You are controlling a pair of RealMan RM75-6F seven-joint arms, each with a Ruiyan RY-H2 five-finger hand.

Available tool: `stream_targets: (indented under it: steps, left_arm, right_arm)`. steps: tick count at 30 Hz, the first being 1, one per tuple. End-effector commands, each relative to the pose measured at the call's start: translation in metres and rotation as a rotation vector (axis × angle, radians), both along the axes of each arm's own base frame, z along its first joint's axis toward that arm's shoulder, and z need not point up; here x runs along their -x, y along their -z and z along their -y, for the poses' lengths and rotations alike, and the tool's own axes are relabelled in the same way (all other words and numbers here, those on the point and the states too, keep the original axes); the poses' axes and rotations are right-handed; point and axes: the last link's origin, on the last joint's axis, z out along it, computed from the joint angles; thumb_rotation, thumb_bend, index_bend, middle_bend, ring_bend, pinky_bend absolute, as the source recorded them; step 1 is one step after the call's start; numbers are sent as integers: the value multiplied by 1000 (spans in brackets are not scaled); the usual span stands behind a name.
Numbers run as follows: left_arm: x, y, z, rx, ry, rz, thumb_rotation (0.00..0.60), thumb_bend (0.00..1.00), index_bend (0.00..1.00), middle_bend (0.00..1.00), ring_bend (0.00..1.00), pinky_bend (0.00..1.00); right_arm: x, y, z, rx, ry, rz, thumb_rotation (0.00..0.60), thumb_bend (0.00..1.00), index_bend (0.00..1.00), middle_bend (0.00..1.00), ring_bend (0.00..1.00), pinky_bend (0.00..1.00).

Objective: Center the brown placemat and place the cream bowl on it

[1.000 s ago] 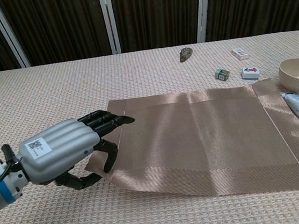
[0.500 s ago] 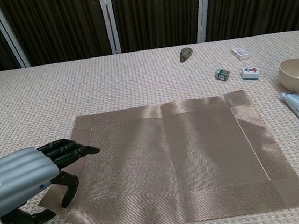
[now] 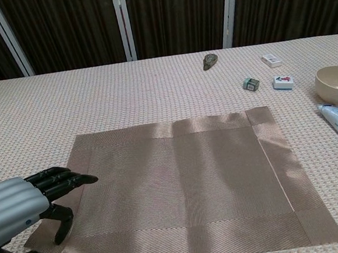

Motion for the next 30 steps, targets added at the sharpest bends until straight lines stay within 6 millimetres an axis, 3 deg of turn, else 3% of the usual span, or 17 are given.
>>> stream_targets:
  steps: [1, 6, 12, 16, 22, 27, 30]
  left_arm:
    - [2, -3, 4, 54, -22, 18, 600, 0, 4, 0, 0, 0]
    - [3, -30, 4, 19, -13, 64, 600, 0, 0, 0, 0, 0]
    - [-11, -88, -5, -181, 4, 155, 600, 0, 0, 0, 0, 0]
    - [-19, -124, -13, -341, -49, 224, 600, 0, 0, 0, 0, 0]
    - [-11, -156, -19, -524, -158, 254, 600, 0, 0, 0, 0, 0]
    - [6, -163, -23, -598, -250, 242, 600, 0, 0, 0, 0, 0]
    - [14, -164, -26, -612, -277, 234, 600, 0, 0, 0, 0, 0]
  right_arm:
    - [0, 0, 0, 0, -2, -1, 600, 0, 0, 0, 0, 0]
    - [1, 2, -1, -8, 6, -5, 600, 0, 0, 0, 0, 0]
    - [6, 9, 4, -52, 40, -2, 600, 0, 0, 0, 0, 0]
    - [11, 19, 18, -128, 93, 10, 600, 0, 0, 0, 0, 0]
    - [19, 30, 61, -230, 159, -48, 600, 0, 0, 0, 0, 0]
    - [24, 41, 103, -265, 187, -139, 600, 0, 5, 0, 0, 0]
    - [28, 49, 126, -286, 207, -192, 600, 0, 109, 0, 0, 0]
